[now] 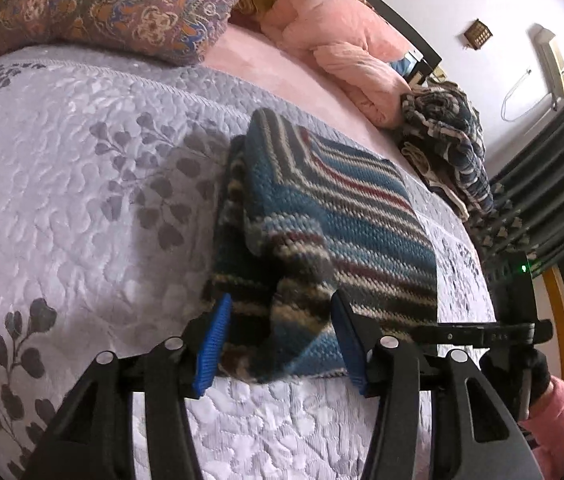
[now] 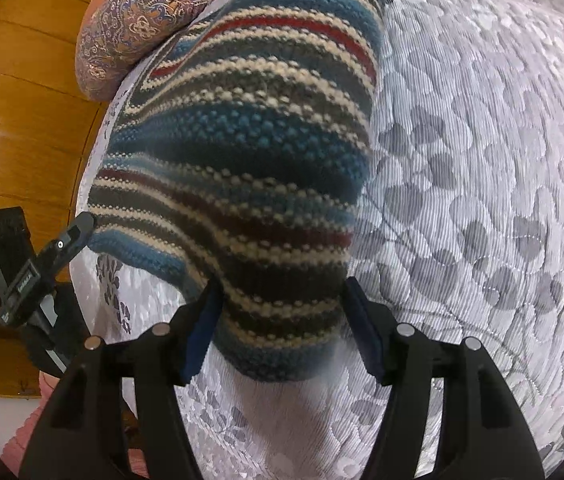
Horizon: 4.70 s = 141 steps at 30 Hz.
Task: Fold small clothes
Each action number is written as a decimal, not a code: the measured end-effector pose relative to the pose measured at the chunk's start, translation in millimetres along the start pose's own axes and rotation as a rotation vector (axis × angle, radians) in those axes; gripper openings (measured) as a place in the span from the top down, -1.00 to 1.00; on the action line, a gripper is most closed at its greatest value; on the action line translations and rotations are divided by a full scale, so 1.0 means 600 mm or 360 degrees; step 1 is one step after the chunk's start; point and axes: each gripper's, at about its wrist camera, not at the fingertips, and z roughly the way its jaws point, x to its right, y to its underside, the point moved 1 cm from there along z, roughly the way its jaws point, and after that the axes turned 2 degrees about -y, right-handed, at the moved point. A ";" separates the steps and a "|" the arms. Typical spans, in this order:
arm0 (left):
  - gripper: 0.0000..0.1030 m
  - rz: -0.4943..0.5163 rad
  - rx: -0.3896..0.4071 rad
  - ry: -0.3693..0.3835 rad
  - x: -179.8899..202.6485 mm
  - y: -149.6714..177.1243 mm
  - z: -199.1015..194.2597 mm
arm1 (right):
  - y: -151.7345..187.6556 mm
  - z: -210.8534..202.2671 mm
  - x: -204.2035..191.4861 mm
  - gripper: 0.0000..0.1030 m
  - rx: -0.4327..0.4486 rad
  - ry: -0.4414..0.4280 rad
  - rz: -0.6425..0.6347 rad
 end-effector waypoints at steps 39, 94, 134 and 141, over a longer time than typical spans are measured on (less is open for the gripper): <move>0.74 0.0189 -0.0078 -0.0047 0.011 0.047 0.032 | 0.000 0.018 -0.021 0.54 -0.0063 0.0120 -0.0198; 0.80 -0.0054 -0.0011 0.0021 -0.015 -0.217 0.156 | -0.167 -0.050 -0.010 -0.37 0.0272 0.0076 -0.0042; -0.11 0.0284 -0.0041 -0.0305 0.050 -0.026 0.066 | -0.050 -0.043 -0.008 -0.42 0.0121 0.0162 -0.0124; -0.20 0.0193 -0.0103 -0.0261 0.017 -0.017 0.088 | -0.053 -0.039 -0.005 -0.42 0.0113 0.0163 -0.0121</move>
